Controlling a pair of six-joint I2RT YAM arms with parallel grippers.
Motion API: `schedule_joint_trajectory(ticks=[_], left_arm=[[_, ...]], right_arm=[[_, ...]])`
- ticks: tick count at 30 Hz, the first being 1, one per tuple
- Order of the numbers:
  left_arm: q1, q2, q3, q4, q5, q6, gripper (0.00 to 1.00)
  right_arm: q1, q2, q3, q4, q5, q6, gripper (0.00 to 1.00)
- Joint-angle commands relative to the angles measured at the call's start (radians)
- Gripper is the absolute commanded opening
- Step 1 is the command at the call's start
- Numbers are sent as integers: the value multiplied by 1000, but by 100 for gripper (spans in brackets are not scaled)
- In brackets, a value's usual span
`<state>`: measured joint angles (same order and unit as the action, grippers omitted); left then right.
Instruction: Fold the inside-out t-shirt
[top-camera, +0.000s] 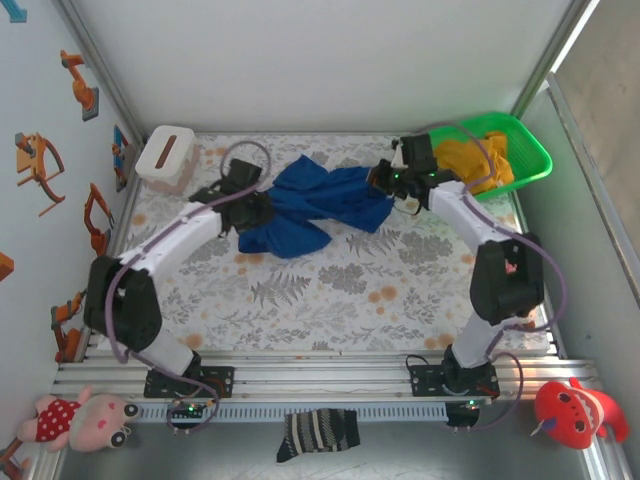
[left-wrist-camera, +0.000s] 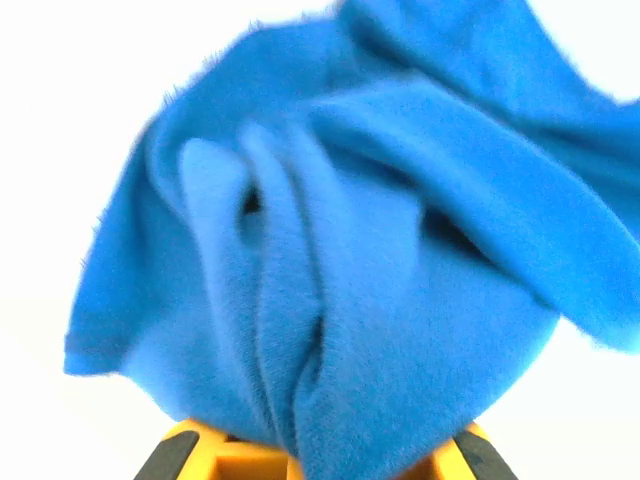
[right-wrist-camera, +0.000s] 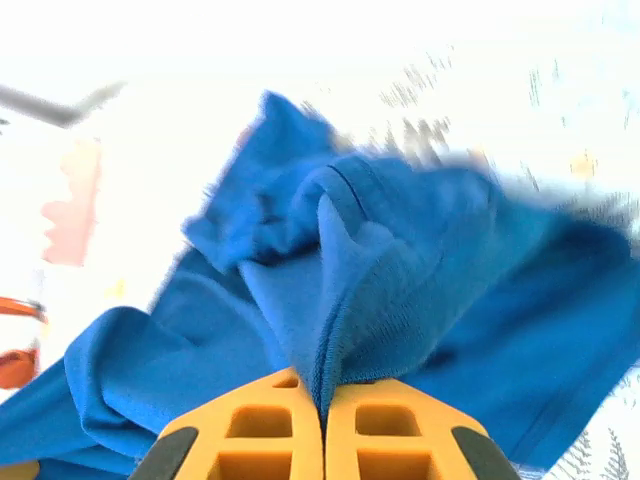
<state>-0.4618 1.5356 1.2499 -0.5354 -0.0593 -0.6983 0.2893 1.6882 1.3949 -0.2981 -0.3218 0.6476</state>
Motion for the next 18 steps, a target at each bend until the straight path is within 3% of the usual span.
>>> schedule_joint_trajectory(ticks=[1, 6, 10, 17, 18], left_arm=[[103, -114, 69, -71, 59, 93, 0], [230, -185, 166, -110, 185, 108, 0], [267, -207, 220, -120, 239, 115, 0], [278, -143, 200, -100, 295, 122, 0], [278, -122, 189, -95, 299, 124, 6]], right_arm=[[-24, -129, 70, -89, 19, -41, 0], [-37, -279, 98, -150, 49, -36, 0], [-38, -357, 97, -183, 66, -29, 0], [-58, -254, 75, -197, 115, -71, 0], [-65, -218, 76, -188, 117, -72, 0]])
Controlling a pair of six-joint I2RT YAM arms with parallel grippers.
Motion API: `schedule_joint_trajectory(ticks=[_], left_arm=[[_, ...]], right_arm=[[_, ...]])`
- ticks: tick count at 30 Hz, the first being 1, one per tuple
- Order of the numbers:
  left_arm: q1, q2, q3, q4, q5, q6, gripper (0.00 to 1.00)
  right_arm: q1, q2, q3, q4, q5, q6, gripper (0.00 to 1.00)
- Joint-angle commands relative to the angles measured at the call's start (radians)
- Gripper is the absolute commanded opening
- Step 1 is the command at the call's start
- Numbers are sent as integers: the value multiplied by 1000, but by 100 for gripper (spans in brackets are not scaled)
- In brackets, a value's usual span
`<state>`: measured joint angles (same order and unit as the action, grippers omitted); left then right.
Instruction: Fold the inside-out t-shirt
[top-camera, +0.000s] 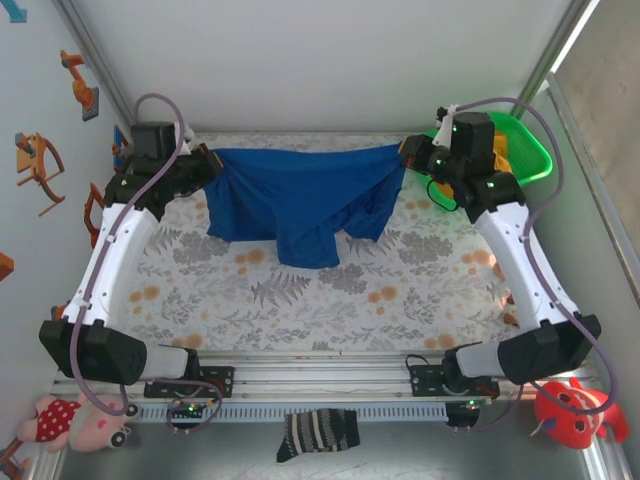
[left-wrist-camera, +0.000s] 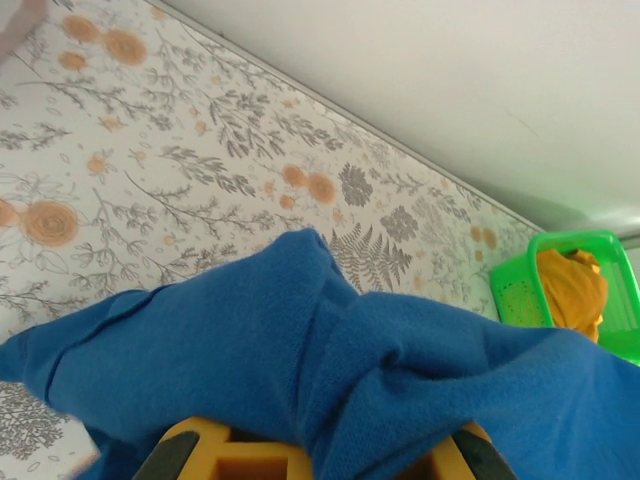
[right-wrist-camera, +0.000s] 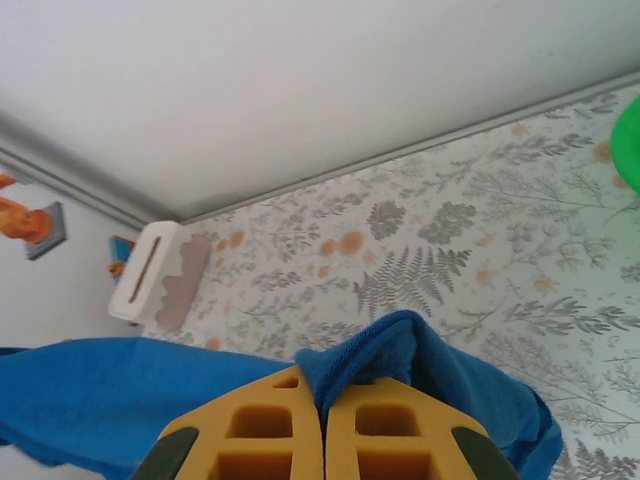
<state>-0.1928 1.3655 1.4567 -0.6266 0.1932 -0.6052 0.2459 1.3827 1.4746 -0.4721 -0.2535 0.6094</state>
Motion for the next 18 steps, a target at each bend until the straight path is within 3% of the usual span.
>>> schedule_joint_trajectory(ticks=[1, 3, 4, 5, 6, 7, 11, 18], left_arm=[[9, 77, -29, 3, 45, 38, 18], [12, 139, -31, 4, 35, 58, 37], [13, 170, -29, 1, 21, 69, 52], [19, 198, -23, -8, 10, 76, 63], [24, 216, -18, -19, 1, 83, 68], [28, 227, -17, -35, -14, 88, 73], [32, 178, -102, -48, -34, 76, 86], [-3, 44, -369, -17, -32, -29, 89]], right_arm=[[-33, 131, 2, -2, 45, -41, 0], [-55, 233, 39, 3, 49, -53, 0], [-63, 282, 66, 0, 52, -70, 7], [-65, 322, 89, -12, 58, -93, 31], [-65, 346, 108, -29, 67, -110, 45], [-65, 361, 114, -47, 62, -121, 50], [-48, 283, -18, -27, 21, -118, 53], [62, 119, -317, -4, -5, -105, 54]])
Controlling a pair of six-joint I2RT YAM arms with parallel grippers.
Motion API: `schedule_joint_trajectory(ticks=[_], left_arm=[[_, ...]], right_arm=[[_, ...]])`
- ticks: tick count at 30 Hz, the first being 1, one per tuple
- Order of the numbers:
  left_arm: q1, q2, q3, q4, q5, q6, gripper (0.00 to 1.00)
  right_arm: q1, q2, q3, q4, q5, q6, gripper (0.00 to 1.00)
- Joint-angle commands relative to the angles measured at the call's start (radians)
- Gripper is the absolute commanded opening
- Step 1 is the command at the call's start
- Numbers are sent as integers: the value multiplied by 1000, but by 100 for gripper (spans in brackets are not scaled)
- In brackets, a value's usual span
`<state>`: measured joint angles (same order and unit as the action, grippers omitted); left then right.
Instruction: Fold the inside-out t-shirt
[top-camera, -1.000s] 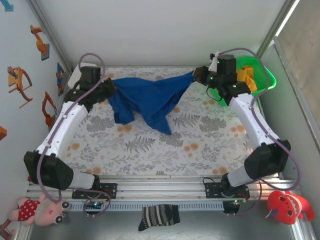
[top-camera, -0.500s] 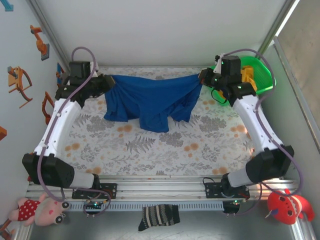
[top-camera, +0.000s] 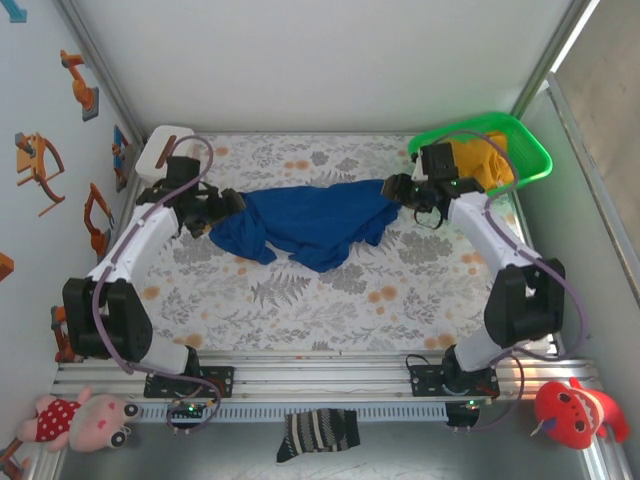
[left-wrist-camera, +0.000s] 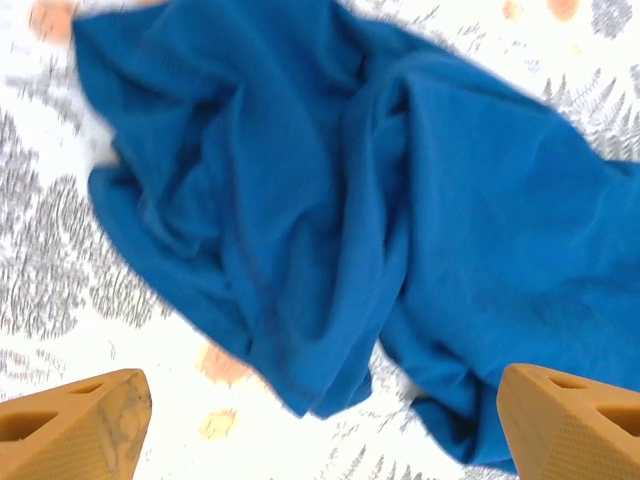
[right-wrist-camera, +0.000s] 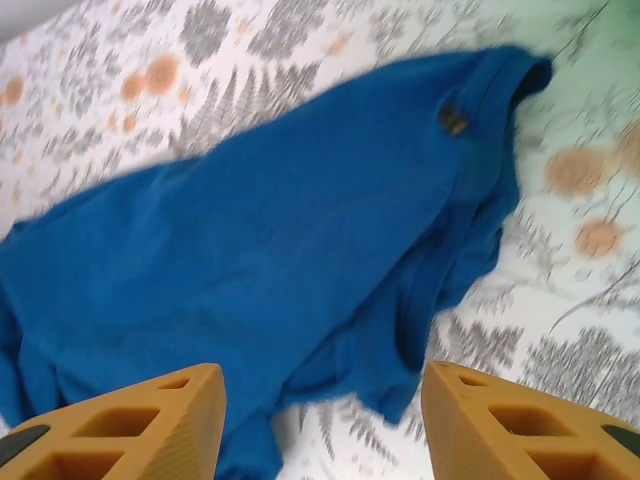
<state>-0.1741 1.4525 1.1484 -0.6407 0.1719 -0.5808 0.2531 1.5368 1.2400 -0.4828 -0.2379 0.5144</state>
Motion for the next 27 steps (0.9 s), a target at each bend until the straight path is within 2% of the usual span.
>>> schedule_joint_trajectory(ticks=[1, 4, 6, 10, 27], left_arm=[[-38, -53, -96, 16, -18, -66, 89], [-95, -54, -159, 61, -44, -102, 88], [-127, -36, -173, 73, -63, -115, 87], [-164, 5, -196, 109, -93, -137, 84], [-186, 155, -201, 219, -114, -140, 67]], right_arm=[[87, -42, -114, 14, -18, -2, 54], [178, -39, -173, 36, 0, 25, 55], [231, -23, -206, 60, 20, 49, 60], [300, 38, -244, 135, 25, 106, 61], [403, 274, -196, 280, -11, 207, 61]])
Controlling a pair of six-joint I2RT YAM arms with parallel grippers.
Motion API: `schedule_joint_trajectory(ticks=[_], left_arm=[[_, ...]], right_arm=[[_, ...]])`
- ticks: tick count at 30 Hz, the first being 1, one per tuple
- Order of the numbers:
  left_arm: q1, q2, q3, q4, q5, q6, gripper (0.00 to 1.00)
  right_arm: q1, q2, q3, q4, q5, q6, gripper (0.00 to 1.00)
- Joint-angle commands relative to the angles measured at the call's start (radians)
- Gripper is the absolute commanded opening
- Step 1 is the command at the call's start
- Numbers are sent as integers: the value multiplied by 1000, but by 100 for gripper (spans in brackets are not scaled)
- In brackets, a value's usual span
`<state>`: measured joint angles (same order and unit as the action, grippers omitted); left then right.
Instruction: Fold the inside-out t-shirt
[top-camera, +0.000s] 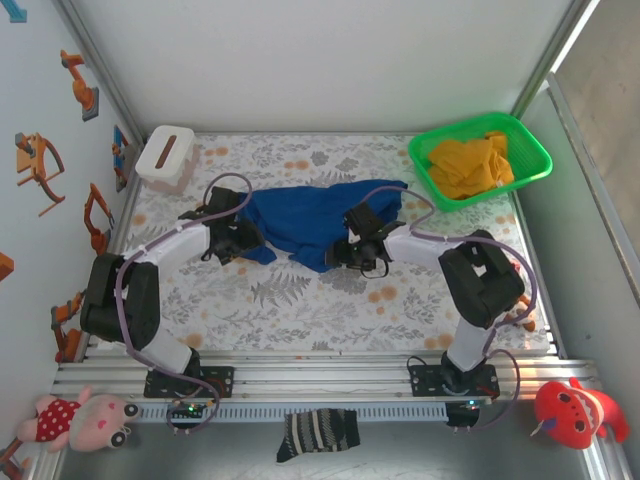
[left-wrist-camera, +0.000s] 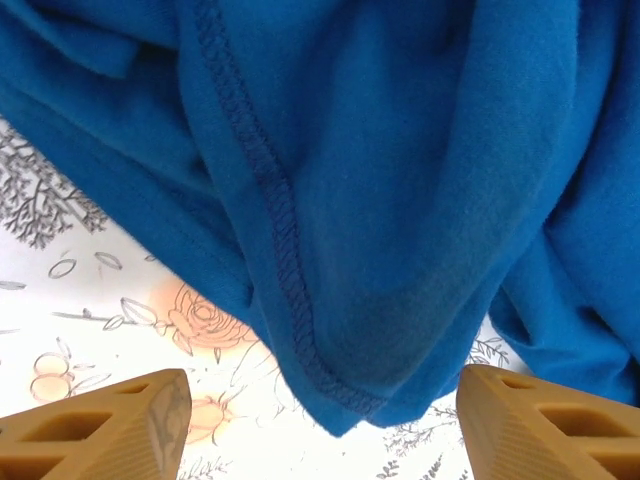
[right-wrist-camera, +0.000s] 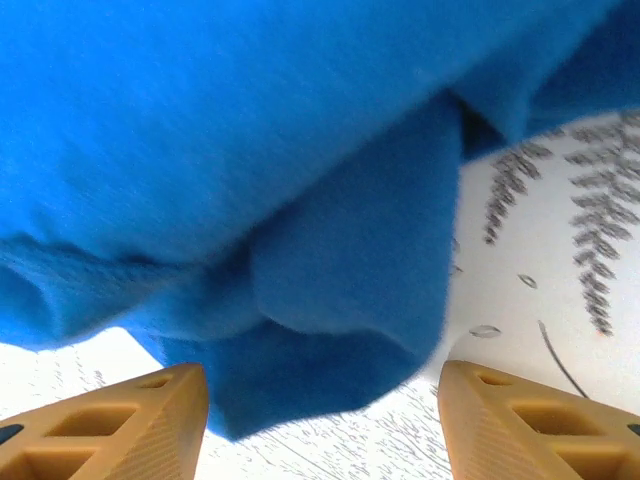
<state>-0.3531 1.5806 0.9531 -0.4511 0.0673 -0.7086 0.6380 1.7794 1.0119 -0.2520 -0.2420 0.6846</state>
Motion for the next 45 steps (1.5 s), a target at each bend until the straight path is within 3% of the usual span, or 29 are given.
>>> schedule_joint_trajectory(ticks=[1, 4, 5, 7, 8, 9, 12, 16, 22, 26, 37, 45], left_arm=[[-10, 40, 0, 35, -11, -14, 65], [-15, 81, 18, 51, -24, -13, 53], [-15, 96, 26, 54, -27, -11, 44], [-12, 116, 61, 32, -56, 1, 14], [-11, 112, 83, 12, -68, 9, 2], [-2, 100, 113, -12, -77, 23, 0], [61, 19, 207, -83, -51, 56, 0], [217, -113, 352, -119, 73, 50, 0], [366, -195, 555, -103, 201, -22, 0], [395, -214, 608, -80, 232, -62, 0], [424, -316, 644, -30, 284, -129, 0], [425, -383, 754, 45, 334, -245, 0]], right_arm=[[21, 41, 35, 57, -8, 41, 60], [22, 63, 40, 80, -11, 61, 46], [22, 69, 40, 89, -13, 66, 34], [20, 68, 44, 99, -17, 76, 0], [16, 59, 54, 91, -19, 72, 0], [10, 37, 67, 81, -20, 63, 0], [-41, -64, 144, 9, -32, 19, 0], [-161, -207, 352, -123, -72, -44, 0], [-324, -295, 675, -210, -141, -42, 0], [-357, -319, 784, -244, -155, -46, 0], [-416, -449, 821, -283, -164, -47, 0], [-417, -471, 1072, -331, -174, -55, 0]])
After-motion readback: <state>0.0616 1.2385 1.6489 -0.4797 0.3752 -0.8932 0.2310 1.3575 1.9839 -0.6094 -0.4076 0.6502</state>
